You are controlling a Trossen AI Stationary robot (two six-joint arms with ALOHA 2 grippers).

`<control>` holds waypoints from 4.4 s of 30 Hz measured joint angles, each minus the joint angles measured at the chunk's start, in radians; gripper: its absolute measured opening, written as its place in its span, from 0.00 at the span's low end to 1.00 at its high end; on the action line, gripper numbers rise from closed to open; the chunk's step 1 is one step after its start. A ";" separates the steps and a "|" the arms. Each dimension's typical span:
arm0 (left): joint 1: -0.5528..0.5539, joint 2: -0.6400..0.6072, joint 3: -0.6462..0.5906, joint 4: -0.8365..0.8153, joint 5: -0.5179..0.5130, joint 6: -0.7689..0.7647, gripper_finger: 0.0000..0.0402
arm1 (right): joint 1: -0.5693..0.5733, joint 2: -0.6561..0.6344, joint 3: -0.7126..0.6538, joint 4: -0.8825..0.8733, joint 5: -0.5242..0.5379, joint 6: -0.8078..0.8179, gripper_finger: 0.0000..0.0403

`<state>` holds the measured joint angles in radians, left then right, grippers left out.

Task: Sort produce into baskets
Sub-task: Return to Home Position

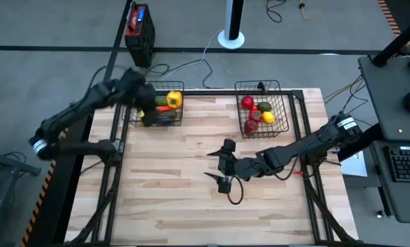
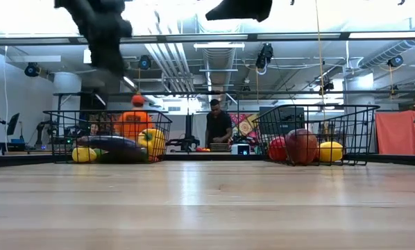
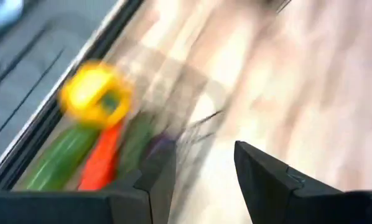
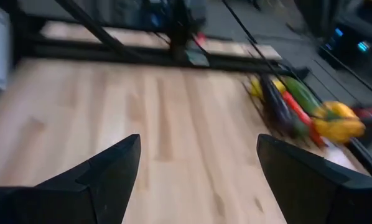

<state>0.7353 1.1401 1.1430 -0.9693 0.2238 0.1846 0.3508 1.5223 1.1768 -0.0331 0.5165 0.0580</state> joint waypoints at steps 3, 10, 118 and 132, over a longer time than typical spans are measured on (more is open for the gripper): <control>-0.154 -0.156 -0.102 0.161 -0.018 -0.120 0.36 | 0.000 0.000 -0.075 0.183 -0.054 -0.053 0.77; -0.674 -0.411 -0.347 0.511 -0.310 -0.452 0.36 | 0.000 -0.005 -0.212 0.464 -0.133 -0.136 0.78; -0.491 -1.041 -1.124 0.994 -0.330 -0.276 0.00 | -0.155 -1.474 -1.166 0.138 -0.367 -0.320 0.75; -0.491 -1.015 -1.124 0.995 -0.330 -0.276 0.00 | -0.155 -1.474 -1.166 0.139 -0.367 -0.320 0.75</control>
<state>0.2440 0.1249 0.0193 0.0254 -0.1062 -0.0914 0.1959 0.0483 0.0109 0.1058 0.1496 -0.2617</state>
